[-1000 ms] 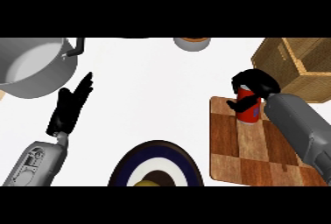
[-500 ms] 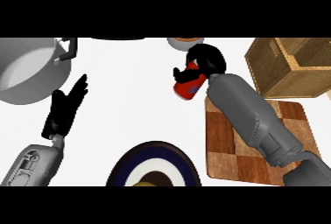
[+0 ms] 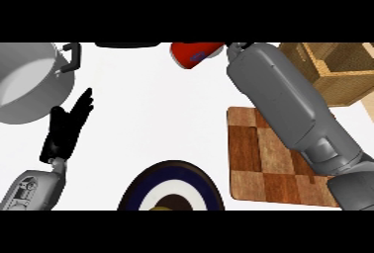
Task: Pick the can from the cutting board and place it in the basket
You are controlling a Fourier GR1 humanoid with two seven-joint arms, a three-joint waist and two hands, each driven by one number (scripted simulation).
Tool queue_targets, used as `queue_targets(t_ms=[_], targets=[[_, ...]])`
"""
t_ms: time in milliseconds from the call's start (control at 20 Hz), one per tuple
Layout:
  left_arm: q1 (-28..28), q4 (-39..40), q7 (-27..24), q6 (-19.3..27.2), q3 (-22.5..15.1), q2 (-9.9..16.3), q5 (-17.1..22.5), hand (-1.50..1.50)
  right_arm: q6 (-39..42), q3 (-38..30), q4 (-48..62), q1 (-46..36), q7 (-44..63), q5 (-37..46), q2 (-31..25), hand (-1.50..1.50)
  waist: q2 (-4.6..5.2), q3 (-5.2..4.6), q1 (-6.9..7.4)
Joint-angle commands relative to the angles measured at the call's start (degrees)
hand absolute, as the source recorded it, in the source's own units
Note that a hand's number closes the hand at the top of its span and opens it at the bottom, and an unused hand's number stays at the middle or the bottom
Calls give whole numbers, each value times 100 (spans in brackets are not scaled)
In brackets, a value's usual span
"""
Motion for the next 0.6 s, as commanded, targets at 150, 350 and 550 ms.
queue_targets(t_ms=[150,350,550], targets=[[-196,-12,176,-101,175,43,24,0,699,-407,-1079,-476,1082,33,-821,150,23,2,-13],[-198,201,-18,-200,214,-15,-21,0,710,-646,-828,-853,1340,285,-962,150,64,-1,60],[-375,-13,341,-178,131,-97,-74,0,1068,-616,-416,-1149,1595,564,-1124,150,71,-1,84]])
